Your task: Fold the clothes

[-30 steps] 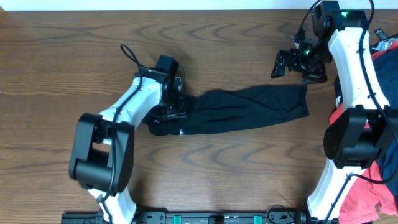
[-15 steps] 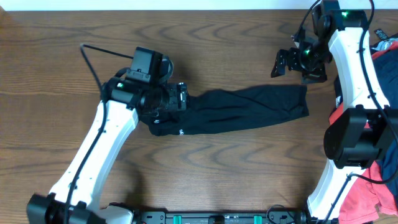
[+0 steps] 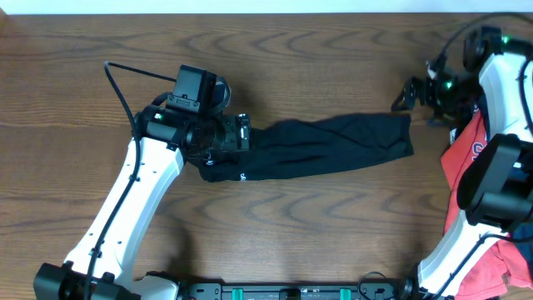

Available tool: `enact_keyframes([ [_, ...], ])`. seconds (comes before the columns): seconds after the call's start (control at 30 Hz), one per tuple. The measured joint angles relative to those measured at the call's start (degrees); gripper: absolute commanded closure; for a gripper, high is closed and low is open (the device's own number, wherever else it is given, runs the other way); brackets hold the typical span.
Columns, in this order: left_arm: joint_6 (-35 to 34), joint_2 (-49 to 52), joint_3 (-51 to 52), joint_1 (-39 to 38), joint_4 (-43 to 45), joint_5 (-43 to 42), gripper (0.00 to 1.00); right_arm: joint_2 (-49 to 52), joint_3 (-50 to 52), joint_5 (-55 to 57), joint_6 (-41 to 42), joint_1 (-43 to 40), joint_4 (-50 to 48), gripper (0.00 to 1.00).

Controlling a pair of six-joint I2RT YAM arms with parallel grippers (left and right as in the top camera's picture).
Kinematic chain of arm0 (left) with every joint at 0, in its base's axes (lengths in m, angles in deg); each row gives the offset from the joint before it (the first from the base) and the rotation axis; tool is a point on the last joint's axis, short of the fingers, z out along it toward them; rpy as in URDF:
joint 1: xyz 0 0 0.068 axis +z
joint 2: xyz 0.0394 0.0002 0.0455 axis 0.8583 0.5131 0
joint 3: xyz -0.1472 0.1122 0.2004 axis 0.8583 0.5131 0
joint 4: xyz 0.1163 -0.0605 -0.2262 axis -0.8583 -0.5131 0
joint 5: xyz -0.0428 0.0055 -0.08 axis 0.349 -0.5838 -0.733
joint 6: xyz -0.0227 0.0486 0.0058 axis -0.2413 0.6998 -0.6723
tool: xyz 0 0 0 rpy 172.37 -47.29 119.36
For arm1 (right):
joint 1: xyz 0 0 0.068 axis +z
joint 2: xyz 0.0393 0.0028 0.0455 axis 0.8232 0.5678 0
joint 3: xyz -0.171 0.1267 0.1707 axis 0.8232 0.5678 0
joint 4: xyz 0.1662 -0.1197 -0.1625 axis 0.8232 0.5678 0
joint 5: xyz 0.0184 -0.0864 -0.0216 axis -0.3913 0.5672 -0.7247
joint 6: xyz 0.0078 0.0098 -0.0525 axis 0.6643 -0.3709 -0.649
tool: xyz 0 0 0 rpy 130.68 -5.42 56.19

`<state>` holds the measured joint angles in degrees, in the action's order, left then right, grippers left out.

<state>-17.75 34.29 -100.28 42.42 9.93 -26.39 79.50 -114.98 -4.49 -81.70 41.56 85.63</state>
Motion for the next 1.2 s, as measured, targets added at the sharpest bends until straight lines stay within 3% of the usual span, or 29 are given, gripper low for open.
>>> enact_keyframes([
  [0.1, 0.0, 0.0, 0.0, 0.0, -0.5, -0.4, 0.08, 0.0, 5.4, -2.5, -2.3, -0.3, -3.9, 0.01],
  [0.17, 0.0, 0.0, 0.0, 0.0, -0.6, -1.1, 0.00, 0.1, 8.5, -5.7, -4.6, -0.5, -5.7, 0.01],
  [0.43, 0.0, 0.0, 0.0, 0.0, -2.5, -2.0, 0.02, 0.2, 13.8, -17.0, -13.6, -3.9, -6.6, 0.01],
  [0.8, 0.0, 1.0, 0.0, 0.0, -2.6, -2.2, 0.02, 0.2, 13.8, -19.9, -15.1, -12.7, -5.5, 0.01],
  [1.2, 0.2, 1.8, 0.0, 0.0, -2.8, -4.8, 0.02, 8.3, 13.8, -22.7, -15.2, -12.8, -6.7, 0.01],
])
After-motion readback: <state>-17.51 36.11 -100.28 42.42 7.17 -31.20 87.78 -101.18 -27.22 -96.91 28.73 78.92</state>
